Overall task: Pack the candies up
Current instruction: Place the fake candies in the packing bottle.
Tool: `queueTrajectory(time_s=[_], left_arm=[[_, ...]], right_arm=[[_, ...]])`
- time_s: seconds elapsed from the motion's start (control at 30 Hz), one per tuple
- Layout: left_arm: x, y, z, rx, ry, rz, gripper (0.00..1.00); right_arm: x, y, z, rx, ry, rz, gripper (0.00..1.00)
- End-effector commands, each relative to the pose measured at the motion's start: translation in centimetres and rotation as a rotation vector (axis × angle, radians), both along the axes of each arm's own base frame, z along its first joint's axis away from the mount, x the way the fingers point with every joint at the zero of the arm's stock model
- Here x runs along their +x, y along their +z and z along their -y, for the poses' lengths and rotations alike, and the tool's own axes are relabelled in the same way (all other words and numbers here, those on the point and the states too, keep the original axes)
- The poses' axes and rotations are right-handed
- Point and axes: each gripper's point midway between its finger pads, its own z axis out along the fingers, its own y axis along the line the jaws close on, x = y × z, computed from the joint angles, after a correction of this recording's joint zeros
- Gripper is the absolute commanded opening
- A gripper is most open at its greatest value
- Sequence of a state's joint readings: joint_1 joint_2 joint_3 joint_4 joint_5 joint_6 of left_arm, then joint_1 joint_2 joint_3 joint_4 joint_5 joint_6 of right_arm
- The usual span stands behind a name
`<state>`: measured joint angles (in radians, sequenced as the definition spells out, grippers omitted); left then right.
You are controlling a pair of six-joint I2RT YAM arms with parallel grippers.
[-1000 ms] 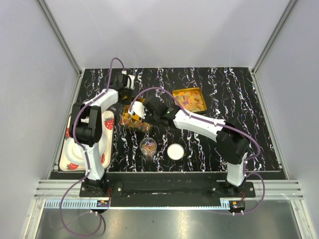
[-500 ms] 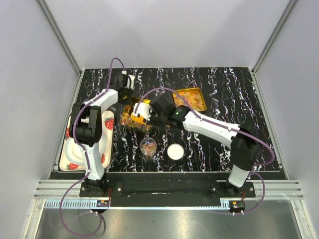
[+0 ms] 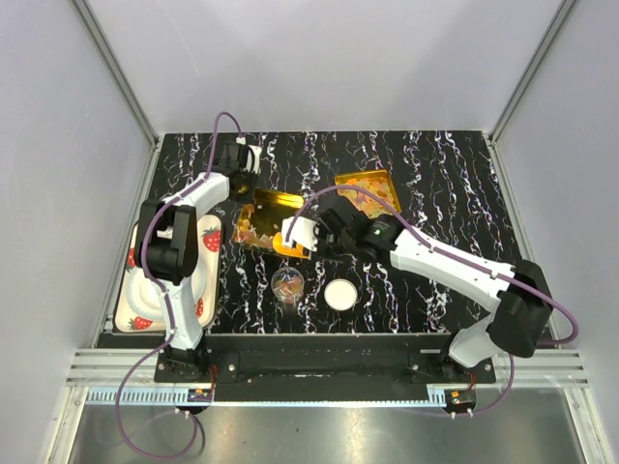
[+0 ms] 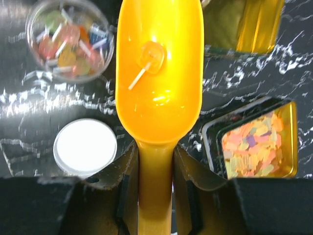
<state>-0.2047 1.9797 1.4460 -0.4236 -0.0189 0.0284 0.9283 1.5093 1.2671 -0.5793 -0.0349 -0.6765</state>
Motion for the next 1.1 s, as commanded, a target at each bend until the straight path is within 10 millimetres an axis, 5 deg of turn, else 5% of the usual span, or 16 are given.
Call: queueTrajectory(time_s=[0.0, 0.37, 0.63, 1.07], left_arm=[[1.6, 2.0, 0.0, -0.002, 0.001, 0.086, 0.0], [1.8, 1.7, -0.6, 0.03, 0.01, 0.087, 0.0], [1.7, 1.6, -0.6, 0.03, 0.012, 0.082, 0.0], [1.8, 2.2, -0.6, 0.026, 0.012, 0.095, 0.0]], right_arm=[[-0.8, 0.2, 2.9, -0.098, 0.039, 0.055, 0.0], [-4.3, -0.7, 3.8, -0.27, 0.156, 0.106, 0.0], [-4.2, -1.6, 3.3, -0.381, 0.179, 0.182, 0.0], [-2.7, -0.4, 1.2, -0.516, 0.202, 0.373, 0.0]])
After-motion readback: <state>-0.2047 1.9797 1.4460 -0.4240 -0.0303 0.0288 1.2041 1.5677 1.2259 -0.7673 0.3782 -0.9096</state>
